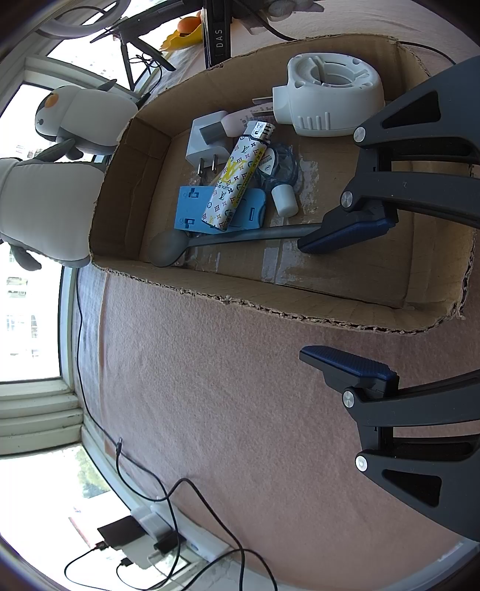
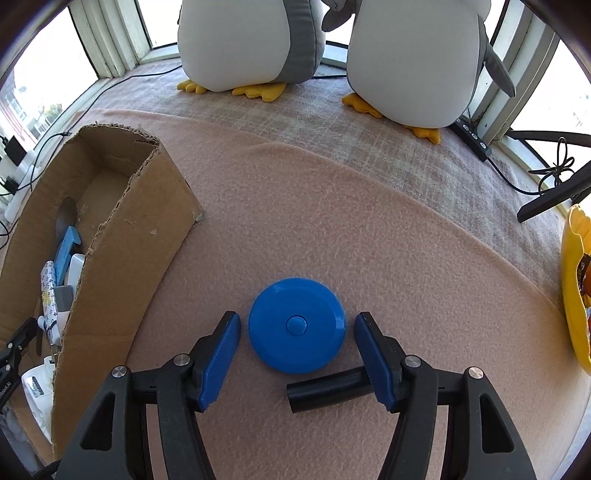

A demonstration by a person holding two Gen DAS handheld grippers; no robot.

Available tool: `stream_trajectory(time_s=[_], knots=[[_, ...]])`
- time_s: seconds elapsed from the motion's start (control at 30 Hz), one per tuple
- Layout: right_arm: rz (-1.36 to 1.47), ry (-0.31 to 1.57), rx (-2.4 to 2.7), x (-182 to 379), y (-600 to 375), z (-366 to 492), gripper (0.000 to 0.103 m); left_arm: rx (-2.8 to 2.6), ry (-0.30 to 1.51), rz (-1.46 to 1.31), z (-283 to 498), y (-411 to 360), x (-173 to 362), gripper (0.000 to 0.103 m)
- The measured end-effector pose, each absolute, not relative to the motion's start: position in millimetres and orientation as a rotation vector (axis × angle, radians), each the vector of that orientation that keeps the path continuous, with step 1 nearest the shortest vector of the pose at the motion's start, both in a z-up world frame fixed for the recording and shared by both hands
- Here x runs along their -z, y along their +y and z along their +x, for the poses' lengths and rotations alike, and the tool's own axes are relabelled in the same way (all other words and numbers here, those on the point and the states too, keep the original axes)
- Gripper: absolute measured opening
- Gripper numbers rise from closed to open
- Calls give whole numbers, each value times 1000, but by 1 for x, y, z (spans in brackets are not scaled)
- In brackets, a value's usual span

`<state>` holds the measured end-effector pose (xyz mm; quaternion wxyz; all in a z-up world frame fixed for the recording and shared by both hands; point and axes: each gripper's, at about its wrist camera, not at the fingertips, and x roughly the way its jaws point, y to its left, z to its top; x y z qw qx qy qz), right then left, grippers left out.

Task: Organize rigid objects
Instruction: 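Move the right tool to the blue round tape measure and grasp it, then carry the tape measure over the box and open the right gripper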

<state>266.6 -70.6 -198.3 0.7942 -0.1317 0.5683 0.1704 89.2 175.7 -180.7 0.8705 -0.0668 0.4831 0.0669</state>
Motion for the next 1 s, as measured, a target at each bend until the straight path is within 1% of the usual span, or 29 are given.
stream_trajectory(time_s=[0.13,0.47,0.7,0.87,1.0], knots=[[-279,1220,-370,197,-70,268,46,-140,1010,-140,89,176,181,52],[-262,1202,-364,191,-70,263,46,-140,1010,-140,89,176,181,52],[-190,1120,-402,151,-71,239,46,-141,1009,-143,89,177,182,52],[-185,1057,-484,120,-40,220,46,-141,1009,-142,89,177,182,52],[-205,1038,-548,110,-10,209,46,-141,1009,-144,89,177,182,52]])
